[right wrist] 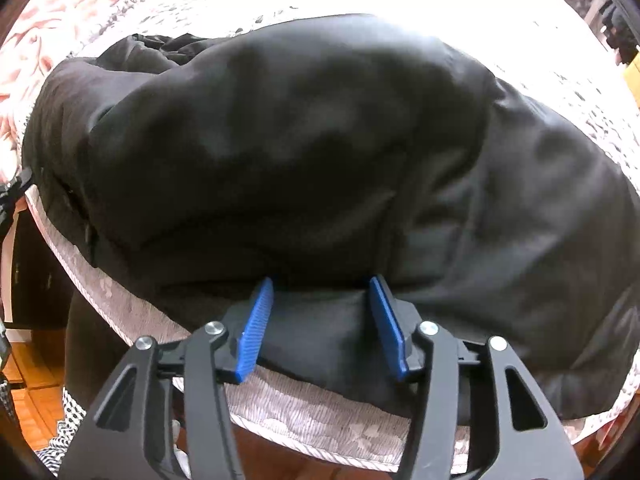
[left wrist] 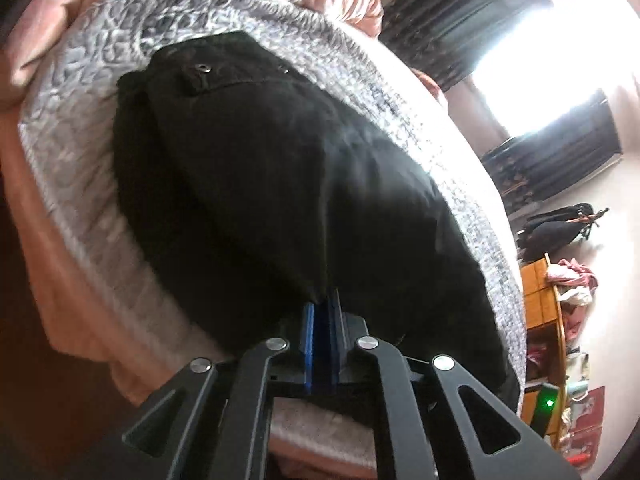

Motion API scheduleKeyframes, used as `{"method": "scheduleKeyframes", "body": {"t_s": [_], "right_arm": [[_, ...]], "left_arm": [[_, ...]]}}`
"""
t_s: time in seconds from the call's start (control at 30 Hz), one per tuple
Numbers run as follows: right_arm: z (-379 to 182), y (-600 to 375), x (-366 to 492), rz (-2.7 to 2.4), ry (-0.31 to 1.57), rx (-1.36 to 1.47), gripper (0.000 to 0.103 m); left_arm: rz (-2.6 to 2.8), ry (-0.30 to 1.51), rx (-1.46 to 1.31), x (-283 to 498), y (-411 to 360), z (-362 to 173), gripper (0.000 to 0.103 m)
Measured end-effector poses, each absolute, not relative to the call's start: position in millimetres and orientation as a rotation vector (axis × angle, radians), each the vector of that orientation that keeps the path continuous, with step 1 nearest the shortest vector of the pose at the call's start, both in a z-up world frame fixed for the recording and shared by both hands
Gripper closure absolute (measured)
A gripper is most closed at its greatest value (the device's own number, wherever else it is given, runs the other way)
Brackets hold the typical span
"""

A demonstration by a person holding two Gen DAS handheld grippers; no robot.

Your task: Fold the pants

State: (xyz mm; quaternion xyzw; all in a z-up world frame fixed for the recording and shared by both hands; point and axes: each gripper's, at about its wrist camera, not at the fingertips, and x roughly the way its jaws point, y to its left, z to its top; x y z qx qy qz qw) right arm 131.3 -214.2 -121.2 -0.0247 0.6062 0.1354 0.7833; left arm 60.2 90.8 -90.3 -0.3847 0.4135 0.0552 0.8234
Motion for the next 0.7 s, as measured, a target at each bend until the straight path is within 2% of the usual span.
{"method": "scheduleKeyframes", "body": {"t_s": [0.13,0.2,0.27,0.3,0.43,0.6,0.63,0.7], "right_arm": [[-116,-215,128,0.288,1.304,-0.038,0.049],[-114,-213,127,0.297,1.299,-0.033,0.049],[-113,-210,127,0.313,1.291,-0.035,0.049],[-112,-209,127,0.316,1.290,-0.038,0.047],[-118,-205,125,0.316,1.298,-0.050,0.045],[-122,-208,129,0.321,1.303,-0.037,0.044],[-122,-207,129,0.319,1.303,-0.039,0.043],[-125,-209,130,0.319,1.300,-0.045,0.042]], "left_arm": [[0.175,0.894,-0.804,70,76,-72,0.095],[0.200,0.901,-0.811,65,79,-68,0.081],[0.183,0.939,-0.842,70,83,-77,0.036],[0.179,0.961,-0.838,65,92,-87,0.033],[0.154,1.014,-0.883,83,80,-113,0.036],[0.055,0.986,-1.021,104,69,-131,0.038],[0.050,0.982,-1.035,109,68,-134,0.040],[0.060,0.969,-1.095,118,65,-143,0.059]]}}
